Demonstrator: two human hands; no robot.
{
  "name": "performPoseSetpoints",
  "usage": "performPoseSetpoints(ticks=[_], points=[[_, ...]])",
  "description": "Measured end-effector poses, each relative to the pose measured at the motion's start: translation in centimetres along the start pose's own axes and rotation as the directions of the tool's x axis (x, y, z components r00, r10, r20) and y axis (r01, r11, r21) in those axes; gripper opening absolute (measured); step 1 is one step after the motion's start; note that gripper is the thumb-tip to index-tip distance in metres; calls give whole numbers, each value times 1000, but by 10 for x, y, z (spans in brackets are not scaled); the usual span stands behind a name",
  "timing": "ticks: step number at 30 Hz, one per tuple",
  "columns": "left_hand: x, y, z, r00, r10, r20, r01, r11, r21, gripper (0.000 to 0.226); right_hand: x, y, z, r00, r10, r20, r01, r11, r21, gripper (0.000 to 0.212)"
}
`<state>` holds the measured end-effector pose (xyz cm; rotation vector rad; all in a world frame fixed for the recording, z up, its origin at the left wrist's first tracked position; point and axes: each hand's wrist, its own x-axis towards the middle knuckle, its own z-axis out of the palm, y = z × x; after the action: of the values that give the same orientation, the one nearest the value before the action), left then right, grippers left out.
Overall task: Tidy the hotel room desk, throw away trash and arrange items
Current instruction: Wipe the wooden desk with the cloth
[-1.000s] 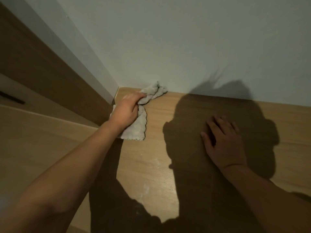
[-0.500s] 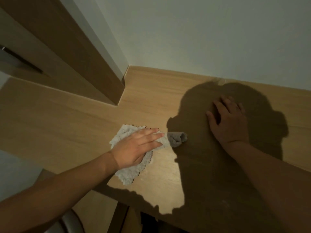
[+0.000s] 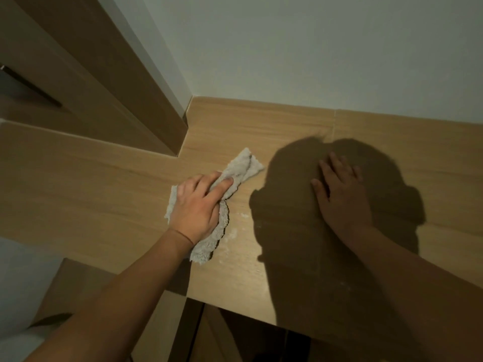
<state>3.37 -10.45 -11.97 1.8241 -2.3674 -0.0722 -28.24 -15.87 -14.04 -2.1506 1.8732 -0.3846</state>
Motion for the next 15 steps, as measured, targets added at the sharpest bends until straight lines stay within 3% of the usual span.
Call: performPoseSetpoints(ticks=[3, 12, 15], points=[[-1, -1, 5, 995, -85, -43, 83, 995, -58, 51, 1, 0, 5, 1000, -3, -18, 3, 999, -44, 61], [-21, 37, 18, 998, 61, -27, -65, 980, -187, 48, 2, -3, 2, 1000, 11, -26, -13, 998, -66, 53], [-22, 44, 8, 1000, 1, -29, -10, 948, -318, 51, 3, -6, 0, 999, 22, -26, -23, 998, -52, 52]])
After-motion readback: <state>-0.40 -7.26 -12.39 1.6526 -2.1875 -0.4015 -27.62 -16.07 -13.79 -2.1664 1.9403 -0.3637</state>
